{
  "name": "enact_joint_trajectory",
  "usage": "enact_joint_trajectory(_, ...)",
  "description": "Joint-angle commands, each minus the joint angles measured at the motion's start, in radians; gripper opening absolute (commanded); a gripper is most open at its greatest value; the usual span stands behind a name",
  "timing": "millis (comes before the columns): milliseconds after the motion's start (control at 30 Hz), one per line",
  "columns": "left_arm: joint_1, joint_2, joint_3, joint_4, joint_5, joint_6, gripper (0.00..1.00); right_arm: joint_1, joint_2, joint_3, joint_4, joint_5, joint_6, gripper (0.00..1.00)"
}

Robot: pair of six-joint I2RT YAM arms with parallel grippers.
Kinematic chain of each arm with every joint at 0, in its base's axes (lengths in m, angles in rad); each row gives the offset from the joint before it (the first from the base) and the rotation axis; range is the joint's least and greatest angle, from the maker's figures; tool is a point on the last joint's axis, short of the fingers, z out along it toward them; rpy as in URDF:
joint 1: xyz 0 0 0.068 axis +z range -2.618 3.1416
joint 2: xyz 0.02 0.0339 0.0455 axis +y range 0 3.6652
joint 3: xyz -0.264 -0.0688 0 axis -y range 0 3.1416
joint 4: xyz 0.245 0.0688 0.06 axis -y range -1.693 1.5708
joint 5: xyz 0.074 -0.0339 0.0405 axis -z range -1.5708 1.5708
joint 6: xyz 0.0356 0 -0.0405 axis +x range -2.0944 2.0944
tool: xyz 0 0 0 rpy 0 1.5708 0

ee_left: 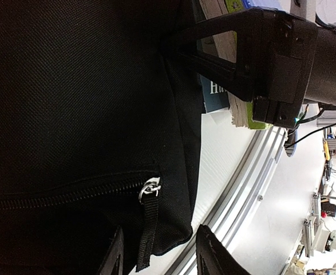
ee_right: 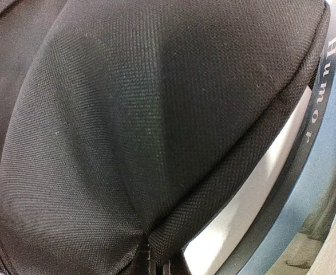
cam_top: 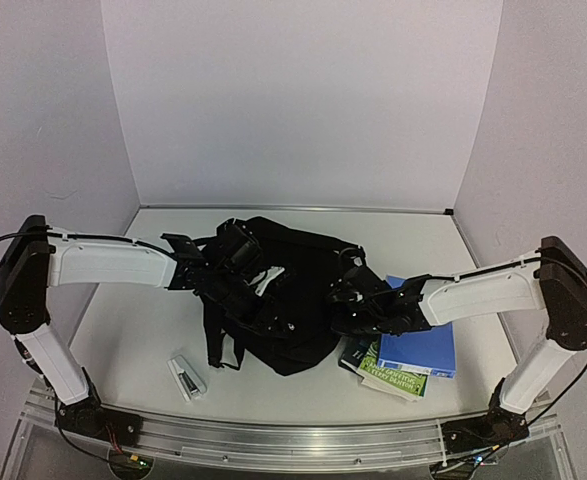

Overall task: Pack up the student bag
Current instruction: Zip the student bag at the center of the board.

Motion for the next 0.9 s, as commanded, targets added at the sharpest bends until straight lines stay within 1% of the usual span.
enact_joint_trajectory(0, -0.007, 0.011, 0.050, 0.002, 0.024, 0.014, 0.40, -0.010, -0.010, 0.017, 0.055, 0.027, -0.003, 0.00)
enact_joint_trajectory(167, -0.007, 0.033, 0.061, -0.002, 0.032, 0.013, 0.31, -0.010, -0.015, 0.010, 0.060, 0.029, -0.001, 0.00)
enact_joint_trajectory(333, -0.009, 0.019, 0.058, -0.010, 0.014, 0.016, 0.11, -0.012, -0.035, -0.005, 0.068, 0.036, 0.000, 0.00)
enact_joint_trajectory(433, -0.009, 0.002, 0.058, -0.021, -0.022, 0.010, 0.04, -0.013, -0.033, -0.008, 0.068, 0.038, -0.001, 0.00)
enact_joint_trajectory(533, -0.007, -0.003, 0.071, -0.047, -0.074, 0.006, 0.01, -0.014, -0.027, -0.011, 0.068, 0.041, 0.000, 0.00)
enact_joint_trajectory(700, -0.003, -0.010, 0.097, -0.115, -0.169, 0.006, 0.00, -0.016, -0.034, -0.023, 0.068, 0.048, 0.002, 0.00)
enact_joint_trajectory(867, 0.036, -0.027, 0.091, -0.135, -0.188, -0.011, 0.00, -0.017, -0.048, -0.039, 0.068, 0.054, 0.005, 0.00)
